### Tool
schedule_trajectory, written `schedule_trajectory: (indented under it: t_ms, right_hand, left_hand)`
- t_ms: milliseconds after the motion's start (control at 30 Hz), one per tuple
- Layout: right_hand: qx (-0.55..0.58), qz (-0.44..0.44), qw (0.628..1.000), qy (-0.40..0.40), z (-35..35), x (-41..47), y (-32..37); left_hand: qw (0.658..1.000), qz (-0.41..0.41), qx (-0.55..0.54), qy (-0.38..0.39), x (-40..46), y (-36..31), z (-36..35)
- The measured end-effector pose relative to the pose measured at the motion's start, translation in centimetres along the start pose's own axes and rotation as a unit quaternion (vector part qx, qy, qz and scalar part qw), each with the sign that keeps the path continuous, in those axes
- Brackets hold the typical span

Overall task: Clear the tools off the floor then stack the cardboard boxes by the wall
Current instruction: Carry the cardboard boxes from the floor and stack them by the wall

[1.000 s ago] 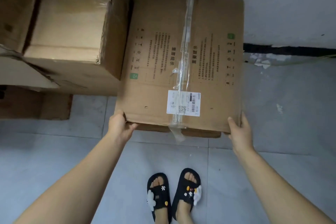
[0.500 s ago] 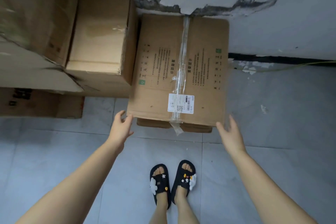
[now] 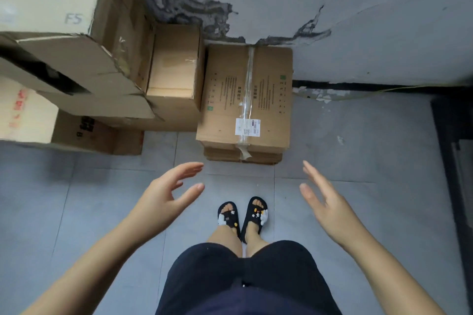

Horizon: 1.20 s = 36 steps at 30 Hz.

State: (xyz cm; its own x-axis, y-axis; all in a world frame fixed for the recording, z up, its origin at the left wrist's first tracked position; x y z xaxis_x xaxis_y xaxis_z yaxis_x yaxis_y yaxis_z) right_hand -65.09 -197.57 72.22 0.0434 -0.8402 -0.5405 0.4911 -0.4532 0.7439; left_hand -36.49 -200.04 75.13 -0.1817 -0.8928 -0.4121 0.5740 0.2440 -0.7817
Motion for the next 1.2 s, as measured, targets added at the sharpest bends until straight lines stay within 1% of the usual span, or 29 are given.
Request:
schedule_trajectory:
  t_ms: [67, 133, 267, 367, 467, 600, 700, 800, 933, 1000, 1100, 1200]
  right_hand:
    - [-0.020, 0.006, 0.999, -0.024, 0.6, -2.7, 0.4]
    - [-0.022, 0.008, 0.998, -0.066, 0.9, -5.2, 0.5]
    - [0.042, -0.012, 0.982, -0.186, 0.9, -9.5, 0.0]
    - [0.077, -0.013, 0.958, -0.277, 0.2, -12.2, -0.9]
    - [0.115, -0.045, 0.920, -0.371, -1.5, -15.0, -2.3]
    - [0.174, -0.086, 0.855, -0.480, -5.8, -19.3, -3.7]
    - [0.211, -0.126, 0.809, -0.534, -9.8, -22.7, -4.8]
    - [0.233, -0.165, 0.757, -0.588, -13.8, -26.5, -5.6]
    - [0.272, -0.204, 0.681, -0.649, -19.1, -31.8, -6.0]
    - [0.296, -0.226, 0.636, -0.676, -21.6, -34.6, -6.1]
    - [0.327, -0.256, 0.563, -0.715, -25.8, -38.9, -6.5]
    - [0.345, -0.291, 0.510, -0.732, -30.3, -43.2, -7.2]
  left_hand:
    - [0.999, -0.017, 0.021, -0.031, -2.3, -1.0, -0.1]
    - [0.997, -0.033, 0.009, -0.062, -3.8, -1.6, -0.5]
    - [0.994, -0.057, -0.054, -0.081, -4.5, -1.8, -1.3]
    - [0.993, -0.090, -0.066, -0.042, -3.4, -2.3, -1.5]
    - [0.989, -0.129, -0.065, 0.023, -1.9, -3.3, -1.3]
    - [0.975, -0.186, -0.047, 0.115, -1.5, -3.9, -1.5]
    - [0.961, -0.210, -0.031, 0.178, -2.2, -4.0, -2.5]
    - [0.938, -0.241, -0.010, 0.247, -3.4, -4.8, -4.2]
    - [0.896, -0.278, 0.022, 0.344, -5.6, -5.8, -8.2]
    - [0.873, -0.299, 0.039, 0.385, -7.4, -6.1, -10.5]
    - [0.834, -0.325, 0.056, 0.443, -11.0, -6.4, -13.7]
    - [0.797, -0.349, 0.065, 0.489, -15.9, -6.0, -16.6]
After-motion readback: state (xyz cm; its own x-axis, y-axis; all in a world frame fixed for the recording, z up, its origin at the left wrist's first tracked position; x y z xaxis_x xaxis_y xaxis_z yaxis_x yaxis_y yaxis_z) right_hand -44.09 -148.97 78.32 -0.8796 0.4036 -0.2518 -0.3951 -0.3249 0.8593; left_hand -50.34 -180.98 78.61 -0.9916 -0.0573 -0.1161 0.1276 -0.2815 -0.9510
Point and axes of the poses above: each hand's wrist, its own x-axis towards the middle knuckle, its own z-axis out of the back of the hand, y = z × x, the point moved 7 cm from there along x, towards the middle knuckle, and after that the axes turned 2 degrees about -x, right-handed, at the moved point
